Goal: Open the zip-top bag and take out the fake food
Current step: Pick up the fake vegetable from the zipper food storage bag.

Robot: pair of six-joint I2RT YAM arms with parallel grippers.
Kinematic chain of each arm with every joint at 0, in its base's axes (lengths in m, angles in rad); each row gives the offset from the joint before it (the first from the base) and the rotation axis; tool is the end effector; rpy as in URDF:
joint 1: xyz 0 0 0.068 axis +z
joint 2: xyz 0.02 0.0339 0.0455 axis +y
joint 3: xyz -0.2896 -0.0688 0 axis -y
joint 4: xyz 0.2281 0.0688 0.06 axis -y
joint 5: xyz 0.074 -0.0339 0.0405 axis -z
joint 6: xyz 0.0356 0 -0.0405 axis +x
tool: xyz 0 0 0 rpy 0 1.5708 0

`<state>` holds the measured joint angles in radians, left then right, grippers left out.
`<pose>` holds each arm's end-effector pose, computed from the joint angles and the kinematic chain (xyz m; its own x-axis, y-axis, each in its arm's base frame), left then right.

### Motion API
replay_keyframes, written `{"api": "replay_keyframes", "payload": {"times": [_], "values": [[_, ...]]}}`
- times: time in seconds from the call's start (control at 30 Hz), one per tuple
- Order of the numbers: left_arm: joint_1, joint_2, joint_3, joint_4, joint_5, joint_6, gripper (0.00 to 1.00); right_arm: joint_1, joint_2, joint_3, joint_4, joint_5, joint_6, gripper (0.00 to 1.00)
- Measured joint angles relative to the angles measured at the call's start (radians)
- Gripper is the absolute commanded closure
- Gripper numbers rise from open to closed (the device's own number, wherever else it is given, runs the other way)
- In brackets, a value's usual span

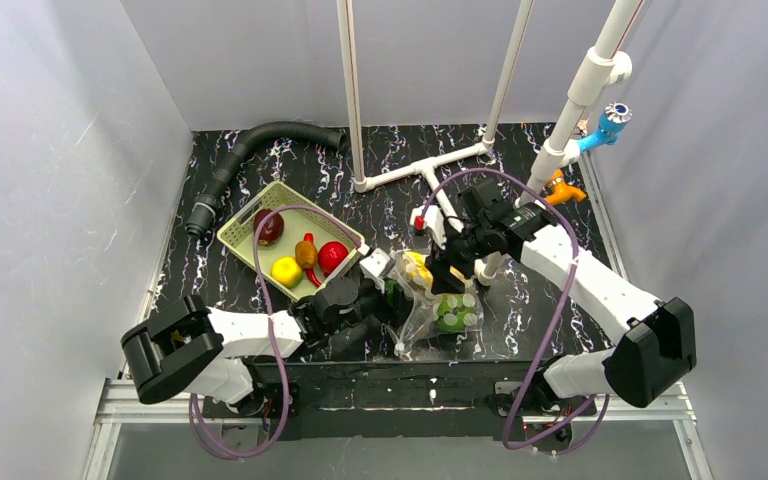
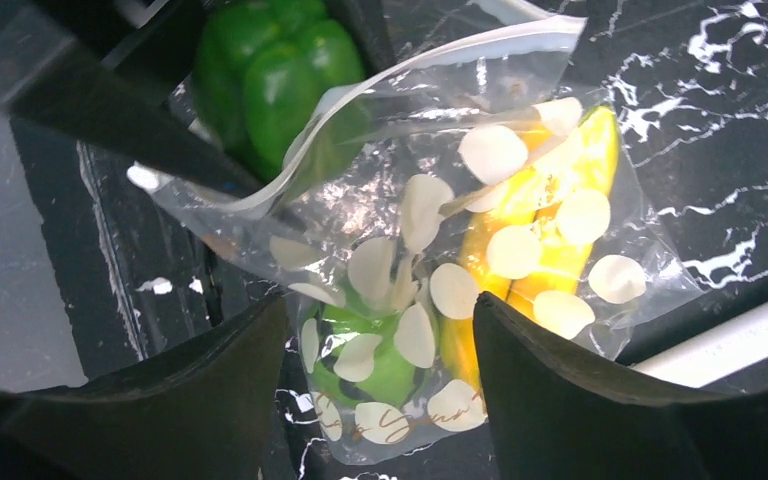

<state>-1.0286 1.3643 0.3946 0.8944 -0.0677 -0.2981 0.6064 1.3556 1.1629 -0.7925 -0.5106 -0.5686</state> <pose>0.1302 -0.2115 0.2345 -0.2779 -0.1066 -0.9547 0.7722 0.5663 -0.2880 0.1968 0.1577 0.3241 -0.1898 -0.7034 -0.6850 -0.9747 0.2186 0.0456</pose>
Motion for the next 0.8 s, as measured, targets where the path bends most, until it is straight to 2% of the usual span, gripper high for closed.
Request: {"api": "replay_keyframes", "payload": {"times": [0.13,0.33,0.53,0.8], "values": [[0.005,-0.043,-0.010,-0.101,0.021,-0.037,1.00,-0.003,-0.046,-0.043,-0.017,-0.069,-0.045,0.11],[0.013,-0.117,-0.023,-0.211,0.037,-0.080,1.00,-0.004,-0.071,-0.081,-0.055,-0.186,-0.136,0.01],[0.015,-0.171,-0.023,-0.253,0.057,-0.113,1.00,-0.004,-0.072,-0.140,-0.074,-0.279,-0.219,0.00],[0.017,-0.192,-0.026,-0.284,0.101,-0.141,1.00,0.000,-0.072,-0.153,-0.073,-0.317,-0.260,0.00]]}}
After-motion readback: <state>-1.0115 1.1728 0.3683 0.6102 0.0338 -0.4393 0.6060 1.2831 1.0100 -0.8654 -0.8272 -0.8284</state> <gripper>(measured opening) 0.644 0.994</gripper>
